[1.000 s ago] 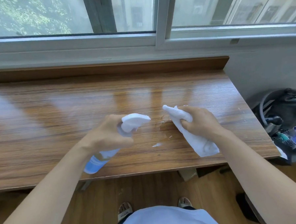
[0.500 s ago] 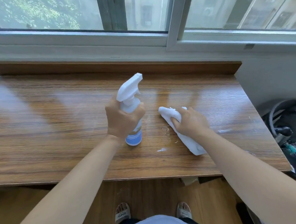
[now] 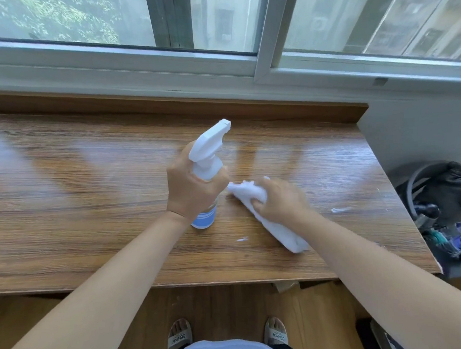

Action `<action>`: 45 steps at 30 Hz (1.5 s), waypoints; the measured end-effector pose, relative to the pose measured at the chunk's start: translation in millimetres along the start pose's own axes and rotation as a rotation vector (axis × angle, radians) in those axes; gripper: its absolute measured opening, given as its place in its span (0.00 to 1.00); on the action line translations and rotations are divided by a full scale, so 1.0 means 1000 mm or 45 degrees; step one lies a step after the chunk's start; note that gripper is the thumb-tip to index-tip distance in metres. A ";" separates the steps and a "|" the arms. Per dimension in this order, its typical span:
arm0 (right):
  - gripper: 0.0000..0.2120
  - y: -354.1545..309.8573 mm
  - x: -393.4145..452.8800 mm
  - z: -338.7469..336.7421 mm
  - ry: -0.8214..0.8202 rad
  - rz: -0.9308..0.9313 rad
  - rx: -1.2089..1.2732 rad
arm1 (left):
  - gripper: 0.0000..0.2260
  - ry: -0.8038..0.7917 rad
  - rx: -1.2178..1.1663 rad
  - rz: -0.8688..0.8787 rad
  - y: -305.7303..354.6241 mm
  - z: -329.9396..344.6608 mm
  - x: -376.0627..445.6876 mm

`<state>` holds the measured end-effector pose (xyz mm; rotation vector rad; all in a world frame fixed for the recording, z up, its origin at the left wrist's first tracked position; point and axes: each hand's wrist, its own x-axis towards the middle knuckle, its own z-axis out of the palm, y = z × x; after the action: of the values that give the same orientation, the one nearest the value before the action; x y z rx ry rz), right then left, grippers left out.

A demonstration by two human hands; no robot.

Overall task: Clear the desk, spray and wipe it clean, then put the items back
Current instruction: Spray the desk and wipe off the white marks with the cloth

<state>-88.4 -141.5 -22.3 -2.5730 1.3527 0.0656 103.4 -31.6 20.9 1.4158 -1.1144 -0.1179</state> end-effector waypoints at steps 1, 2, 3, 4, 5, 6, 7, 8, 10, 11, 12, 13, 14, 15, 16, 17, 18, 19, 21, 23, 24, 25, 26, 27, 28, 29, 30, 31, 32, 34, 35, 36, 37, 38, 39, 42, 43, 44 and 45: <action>0.18 0.000 0.013 -0.004 0.032 0.070 0.015 | 0.22 -0.001 0.000 -0.001 0.001 0.000 0.000; 0.16 -0.002 0.022 -0.005 0.045 0.105 0.014 | 0.23 -0.002 0.003 0.002 0.002 0.000 0.000; 0.15 -0.005 0.026 -0.007 0.048 0.105 -0.005 | 0.24 0.000 0.008 0.002 0.002 0.000 0.001; 0.15 -0.008 0.024 -0.007 0.030 0.090 -0.029 | 0.24 0.003 0.012 -0.004 0.003 0.000 0.001; 0.14 -0.011 0.018 -0.007 0.010 0.060 -0.040 | 0.23 0.007 0.015 -0.012 0.003 0.000 0.001; 0.14 -0.013 0.007 -0.005 -0.003 0.010 -0.040 | 0.21 0.014 0.015 -0.019 0.003 0.001 0.001; 0.15 -0.014 -0.007 -0.003 0.001 -0.066 -0.034 | 0.21 0.023 0.014 -0.021 0.003 0.001 0.001; 0.16 -0.013 -0.024 -0.001 0.010 -0.164 -0.036 | 0.21 0.031 0.013 -0.019 0.003 0.001 0.000; 0.16 -0.010 -0.054 0.004 -0.008 -0.361 -0.055 | 0.22 0.043 0.016 -0.006 0.001 0.002 0.000; 0.16 -0.007 -0.064 0.005 -0.032 -0.408 -0.062 | 0.22 0.046 0.021 0.004 0.001 0.002 0.000; 0.15 -0.004 -0.066 0.004 -0.054 -0.405 -0.066 | 0.22 0.046 0.026 0.014 -0.001 0.002 -0.001; 0.15 -0.001 -0.060 0.002 -0.065 -0.369 -0.065 | 0.21 0.045 0.030 0.021 -0.002 0.002 -0.001; 0.15 0.002 -0.050 0.001 -0.061 -0.309 -0.063 | 0.21 0.048 0.036 0.026 -0.003 0.002 -0.002; 0.15 0.004 -0.034 -0.002 -0.038 -0.223 -0.052 | 0.21 0.054 0.043 0.030 -0.003 0.002 -0.003; 0.14 0.006 -0.016 -0.006 -0.011 -0.117 -0.035 | 0.21 0.061 0.049 0.032 -0.003 0.001 -0.004; 0.13 0.007 0.000 -0.010 0.005 -0.020 -0.014 | 0.21 0.067 0.053 0.033 -0.003 0.000 -0.004; 0.12 0.008 0.013 -0.012 0.016 0.054 0.005 | 0.21 0.072 0.056 0.031 -0.003 -0.001 -0.005; 0.11 0.006 0.023 -0.012 0.020 0.107 0.014 | 0.21 0.074 0.061 0.026 -0.003 -0.001 -0.005; 0.11 -0.002 0.022 -0.011 0.006 0.128 -0.013 | 0.20 0.080 0.068 0.014 -0.001 -0.001 -0.004; 0.14 -0.007 -0.002 -0.005 -0.018 0.034 -0.053 | 0.19 0.075 0.053 0.004 -0.001 0.000 -0.004; 0.16 -0.008 -0.020 -0.002 -0.028 -0.048 -0.066 | 0.19 0.072 0.048 0.004 -0.001 0.001 -0.004; 0.17 -0.006 -0.037 0.002 -0.044 -0.145 -0.078 | 0.19 0.067 0.047 0.009 0.000 0.002 -0.004; 0.18 -0.003 -0.054 0.004 -0.063 -0.243 -0.096 | 0.19 0.063 0.044 0.016 0.000 0.003 -0.003; 0.18 0.001 -0.066 0.004 -0.087 -0.313 -0.111 | 0.19 0.059 0.042 0.022 0.000 0.004 -0.003; 0.18 0.005 -0.070 0.002 -0.112 -0.341 -0.119 | 0.19 0.056 0.042 0.023 0.000 0.004 -0.003; 0.18 0.008 -0.066 -0.001 -0.126 -0.337 -0.123 | 0.19 0.052 0.039 0.016 0.000 0.004 -0.003; 0.18 0.010 -0.057 -0.003 -0.127 -0.308 -0.127 | 0.19 0.047 0.027 -0.001 0.000 0.005 -0.003; 0.17 0.010 -0.043 -0.005 -0.114 -0.252 -0.123 | 0.19 0.040 0.009 -0.020 0.000 0.004 -0.003; 0.16 0.009 -0.026 -0.007 -0.078 -0.176 -0.113 | 0.19 0.033 -0.009 -0.036 0.000 0.004 -0.003; 0.13 0.008 0.010 -0.013 -0.025 -0.012 -0.086 | 0.18 0.021 -0.012 -0.043 0.001 0.003 -0.002; 0.10 0.006 0.023 -0.015 -0.019 0.050 -0.076 | 0.18 0.015 -0.006 -0.039 0.002 0.003 -0.001; 0.09 0.004 0.030 -0.016 -0.017 0.092 -0.066 | 0.18 0.011 -0.002 -0.036 0.002 0.002 0.000; 0.09 0.002 0.033 -0.015 -0.014 0.111 -0.064 | 0.17 0.008 -0.001 -0.036 0.002 0.002 0.001; 0.10 -0.001 0.029 -0.015 -0.004 0.109 -0.064 | 0.17 0.006 -0.002 -0.041 0.001 0.003 0.002; 0.11 -0.003 0.021 -0.013 0.005 0.081 -0.073 | 0.16 0.003 -0.005 -0.052 0.001 0.003 0.003; 0.17 -0.008 -0.023 -0.001 -0.014 -0.127 -0.088 | 0.15 0.013 -0.012 -0.075 0.001 0.006 0.003; 0.18 -0.010 -0.038 0.003 -0.028 -0.237 -0.070 | 0.15 0.019 -0.015 -0.070 0.001 0.007 0.003; 0.19 -0.012 -0.052 0.006 -0.054 -0.356 -0.047 | 0.15 0.021 -0.016 -0.063 0.001 0.008 0.003; 0.20 -0.016 -0.064 0.007 -0.101 -0.454 -0.036 | 0.15 0.017 -0.015 -0.061 0.002 0.009 0.003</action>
<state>-111.5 -79.9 -17.0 -2.7598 0.8555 0.1235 98.5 -39.5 21.8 1.4313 -1.0670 -0.1488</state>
